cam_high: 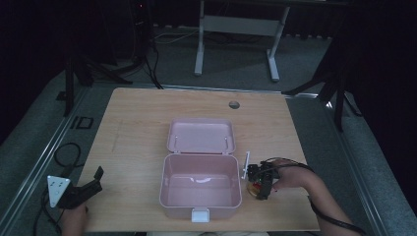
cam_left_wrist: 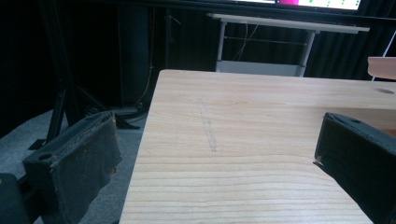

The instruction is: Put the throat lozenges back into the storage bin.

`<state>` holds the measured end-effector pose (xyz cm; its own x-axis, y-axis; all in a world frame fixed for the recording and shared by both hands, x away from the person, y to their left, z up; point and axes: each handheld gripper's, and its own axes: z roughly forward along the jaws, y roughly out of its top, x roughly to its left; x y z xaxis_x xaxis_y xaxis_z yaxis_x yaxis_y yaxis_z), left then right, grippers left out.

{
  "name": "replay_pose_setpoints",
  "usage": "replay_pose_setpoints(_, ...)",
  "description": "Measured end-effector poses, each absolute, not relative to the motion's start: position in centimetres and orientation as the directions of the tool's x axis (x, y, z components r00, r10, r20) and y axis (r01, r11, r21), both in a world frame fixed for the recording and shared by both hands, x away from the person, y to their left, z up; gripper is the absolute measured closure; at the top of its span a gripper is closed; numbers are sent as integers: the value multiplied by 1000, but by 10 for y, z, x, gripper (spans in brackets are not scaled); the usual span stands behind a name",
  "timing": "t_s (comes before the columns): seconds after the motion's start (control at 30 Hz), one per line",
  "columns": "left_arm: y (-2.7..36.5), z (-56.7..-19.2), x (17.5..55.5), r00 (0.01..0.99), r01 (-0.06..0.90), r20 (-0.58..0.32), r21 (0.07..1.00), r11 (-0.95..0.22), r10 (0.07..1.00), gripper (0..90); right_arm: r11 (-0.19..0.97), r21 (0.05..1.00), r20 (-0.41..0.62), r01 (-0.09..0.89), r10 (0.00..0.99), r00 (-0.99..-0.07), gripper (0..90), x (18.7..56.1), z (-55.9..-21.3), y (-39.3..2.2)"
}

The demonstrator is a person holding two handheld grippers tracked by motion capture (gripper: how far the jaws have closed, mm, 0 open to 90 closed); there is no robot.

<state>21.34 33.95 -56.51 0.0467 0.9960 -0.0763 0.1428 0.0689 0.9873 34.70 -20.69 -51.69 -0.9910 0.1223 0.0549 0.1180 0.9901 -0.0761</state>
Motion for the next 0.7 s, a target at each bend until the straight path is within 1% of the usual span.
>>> replay_pose_setpoints(0.33, 340, -565, 213, 47, 142, -77, 987, 70, 996, 4, 991, -80, 69, 106, 111, -991, 194, 333, -494, -209)
replay_pose_setpoints(0.7, 340, -565, 214, 46, 143, -77, 987, 70, 996, 4, 988, -63, 71, 138, 143, -987, 195, 323, -459, -214)
